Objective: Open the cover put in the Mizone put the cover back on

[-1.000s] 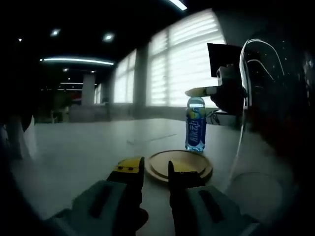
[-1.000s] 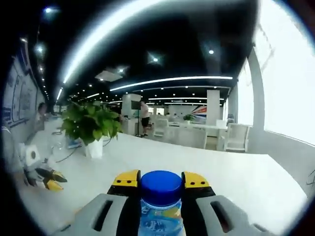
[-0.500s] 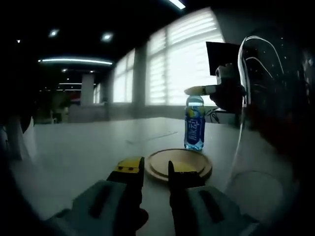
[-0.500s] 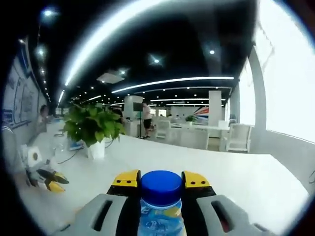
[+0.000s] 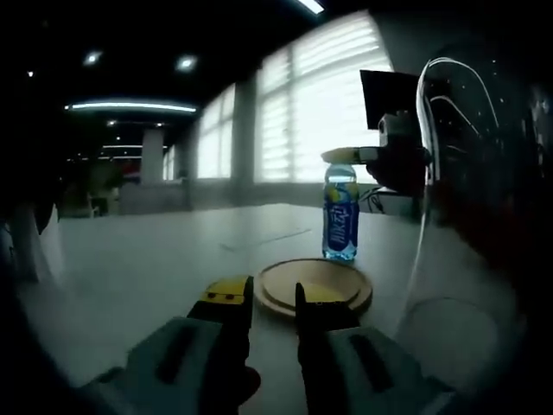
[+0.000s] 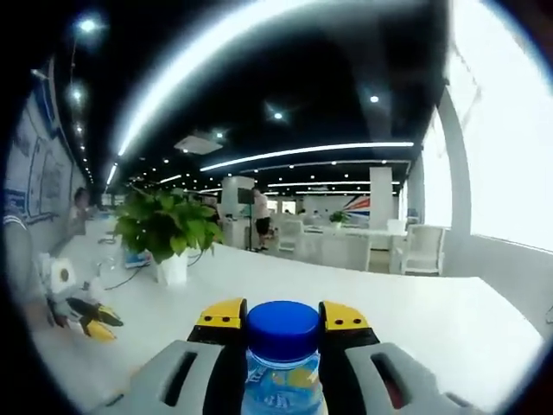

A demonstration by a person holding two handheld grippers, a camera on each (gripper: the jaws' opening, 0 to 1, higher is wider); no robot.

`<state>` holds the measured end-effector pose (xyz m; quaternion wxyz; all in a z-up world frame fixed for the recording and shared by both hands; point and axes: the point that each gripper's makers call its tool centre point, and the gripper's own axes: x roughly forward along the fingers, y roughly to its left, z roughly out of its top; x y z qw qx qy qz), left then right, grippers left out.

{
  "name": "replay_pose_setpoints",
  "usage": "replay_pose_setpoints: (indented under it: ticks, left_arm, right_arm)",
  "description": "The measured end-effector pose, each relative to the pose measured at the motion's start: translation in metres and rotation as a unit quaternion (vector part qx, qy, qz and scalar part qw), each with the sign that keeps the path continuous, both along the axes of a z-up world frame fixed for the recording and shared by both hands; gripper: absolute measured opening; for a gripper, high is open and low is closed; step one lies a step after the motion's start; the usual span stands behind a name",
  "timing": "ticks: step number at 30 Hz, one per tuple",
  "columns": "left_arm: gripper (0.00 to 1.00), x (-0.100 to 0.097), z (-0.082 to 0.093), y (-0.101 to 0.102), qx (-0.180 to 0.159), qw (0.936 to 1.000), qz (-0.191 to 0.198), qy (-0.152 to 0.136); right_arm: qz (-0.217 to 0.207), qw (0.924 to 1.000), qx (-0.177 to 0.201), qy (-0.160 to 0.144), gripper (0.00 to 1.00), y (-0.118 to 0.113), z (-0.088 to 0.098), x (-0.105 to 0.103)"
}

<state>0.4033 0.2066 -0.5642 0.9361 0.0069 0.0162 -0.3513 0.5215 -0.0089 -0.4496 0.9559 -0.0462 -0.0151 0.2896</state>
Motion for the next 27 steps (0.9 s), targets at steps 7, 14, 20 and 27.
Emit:
replay_pose_setpoints:
  ticks: [7, 14, 20, 27]
  left_arm:
    - [0.15, -0.001, -0.003, -0.002, 0.003, 1.0000, -0.001, 0.003]
    - [0.15, -0.001, -0.002, -0.002, 0.002, 1.0000, -0.002, 0.003]
    - [0.15, -0.002, -0.001, -0.002, 0.000, 1.0000, -0.001, 0.004]
    - [0.15, -0.003, -0.003, -0.004, 0.005, 1.0000, -0.003, 0.005]
  right_arm:
    - [-0.014, 0.9998, 0.001, 0.012, 0.25, -0.010, -0.003, -0.002]
    - [-0.010, 0.9998, -0.005, 0.016, 0.26, -0.008, -0.005, -0.002]
    - [-0.023, 0.9994, 0.001, 0.025, 0.25, -0.006, -0.006, -0.003]
    - [-0.027, 0.9993, 0.008, 0.026, 0.25, -0.007, -0.006, 0.000]
